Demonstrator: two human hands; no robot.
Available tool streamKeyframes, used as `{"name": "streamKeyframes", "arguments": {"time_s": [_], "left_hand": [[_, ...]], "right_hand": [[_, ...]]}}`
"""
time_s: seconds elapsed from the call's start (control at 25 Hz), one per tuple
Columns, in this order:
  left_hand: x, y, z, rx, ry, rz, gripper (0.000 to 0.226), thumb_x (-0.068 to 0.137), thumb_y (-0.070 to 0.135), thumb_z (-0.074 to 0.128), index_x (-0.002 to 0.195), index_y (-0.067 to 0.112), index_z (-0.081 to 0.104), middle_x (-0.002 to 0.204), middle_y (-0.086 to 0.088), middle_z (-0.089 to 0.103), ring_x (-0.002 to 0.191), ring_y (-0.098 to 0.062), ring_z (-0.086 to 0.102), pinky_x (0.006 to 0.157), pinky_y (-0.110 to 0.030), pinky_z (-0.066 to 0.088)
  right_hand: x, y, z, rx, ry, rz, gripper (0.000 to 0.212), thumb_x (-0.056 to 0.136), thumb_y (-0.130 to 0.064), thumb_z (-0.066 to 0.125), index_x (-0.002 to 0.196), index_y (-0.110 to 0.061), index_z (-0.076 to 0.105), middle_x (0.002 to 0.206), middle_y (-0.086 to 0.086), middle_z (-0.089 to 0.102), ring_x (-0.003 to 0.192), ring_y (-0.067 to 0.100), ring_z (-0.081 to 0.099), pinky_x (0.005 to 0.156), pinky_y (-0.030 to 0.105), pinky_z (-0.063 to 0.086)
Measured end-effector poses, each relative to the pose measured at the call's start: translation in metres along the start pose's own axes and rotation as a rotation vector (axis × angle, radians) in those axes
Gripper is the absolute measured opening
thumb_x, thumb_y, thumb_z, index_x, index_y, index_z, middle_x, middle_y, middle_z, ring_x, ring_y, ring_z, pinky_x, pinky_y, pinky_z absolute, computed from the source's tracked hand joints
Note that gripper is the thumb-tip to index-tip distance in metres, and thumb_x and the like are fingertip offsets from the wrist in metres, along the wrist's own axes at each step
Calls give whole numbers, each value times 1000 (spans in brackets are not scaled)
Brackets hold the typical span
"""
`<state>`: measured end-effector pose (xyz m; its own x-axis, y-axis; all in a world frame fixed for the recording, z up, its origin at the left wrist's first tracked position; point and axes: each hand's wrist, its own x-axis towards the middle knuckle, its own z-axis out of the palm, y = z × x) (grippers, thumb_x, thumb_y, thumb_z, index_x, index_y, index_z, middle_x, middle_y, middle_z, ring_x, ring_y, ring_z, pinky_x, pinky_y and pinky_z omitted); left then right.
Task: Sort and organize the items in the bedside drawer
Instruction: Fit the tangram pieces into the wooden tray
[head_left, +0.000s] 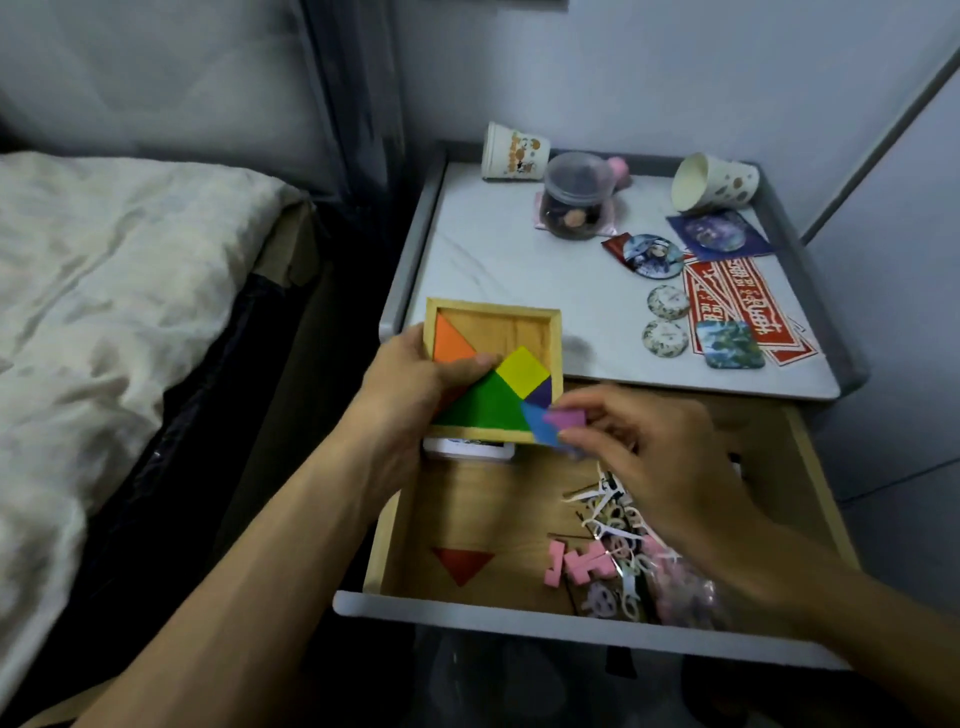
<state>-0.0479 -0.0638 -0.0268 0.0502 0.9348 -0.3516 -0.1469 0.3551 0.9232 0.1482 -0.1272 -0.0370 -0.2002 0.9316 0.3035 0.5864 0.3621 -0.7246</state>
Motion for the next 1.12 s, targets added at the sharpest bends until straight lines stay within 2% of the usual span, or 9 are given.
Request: {"name": "streamKeyframes", "arguments": {"time_s": [0.12,0.2,0.28,0.4,0.56,0.72,0.8,1.0,1.12], "left_hand": [[-8,-13,14,42,-125,-76,33,78,-4,71,111,0,66,102,-16,74,95,-32,71,87,-38,58],[-8,-20,19,53,-193,-124,41,76,-1,73,116,2,65,108,-19,72,103,-37,68,95,-46,53],[-9,-23,21,41,-248,-146,47,73,-2,75,119,4,63,110,-21,71,102,-36,68,94,-45,54],[-11,-26,27,63,-277,-162,51,73,-9,74,119,9,61,110,-21,70,93,-31,70,83,-37,59],[-13,-29,30,19,-273,-193,42,79,1,73,119,12,63,110,-20,71,94,-33,69,86,-41,58],[-14,-30,30,2,-233,-219,30,89,14,67,119,11,64,109,-18,71,100,-35,69,87,-43,57],[-14,-29,29,12,-217,-230,27,91,17,65,118,11,65,108,-18,72,102,-36,68,88,-44,57],[-12,-29,30,32,-175,-233,26,90,25,67,113,12,69,103,-15,74,99,-33,70,94,-49,54],[-11,-28,29,49,-169,-218,26,87,24,70,110,12,70,102,-14,74,98,-35,70,94,-49,54]], "right_hand": [[21,-4,-18,12,163,88,17,86,-20,71,102,-18,74,84,-11,72,75,-2,66,69,19,55],[32,0,-19,-27,156,133,13,85,-17,74,97,-20,76,80,-10,71,71,-4,64,64,11,49],[36,2,-16,-91,102,179,9,84,-19,76,92,-22,77,77,-8,72,71,-2,65,64,14,51],[37,4,-12,-168,60,213,7,83,-25,76,89,-22,77,75,-6,71,70,2,64,68,20,53],[35,5,-8,-249,92,176,8,81,-25,77,85,-19,76,78,-8,63,66,4,58,64,22,47],[34,7,-6,-292,83,137,5,81,-24,78,83,-19,76,76,-12,52,64,-1,50,60,13,37],[33,8,-6,-291,88,121,3,82,-23,77,83,-20,77,75,-12,51,64,0,49,61,13,37],[31,9,-5,-295,102,37,3,82,-23,76,84,-20,75,75,-11,53,66,4,48,63,32,48],[31,9,-8,-261,148,-26,6,86,-28,72,88,-23,75,78,-10,63,65,4,51,64,37,50]]}}
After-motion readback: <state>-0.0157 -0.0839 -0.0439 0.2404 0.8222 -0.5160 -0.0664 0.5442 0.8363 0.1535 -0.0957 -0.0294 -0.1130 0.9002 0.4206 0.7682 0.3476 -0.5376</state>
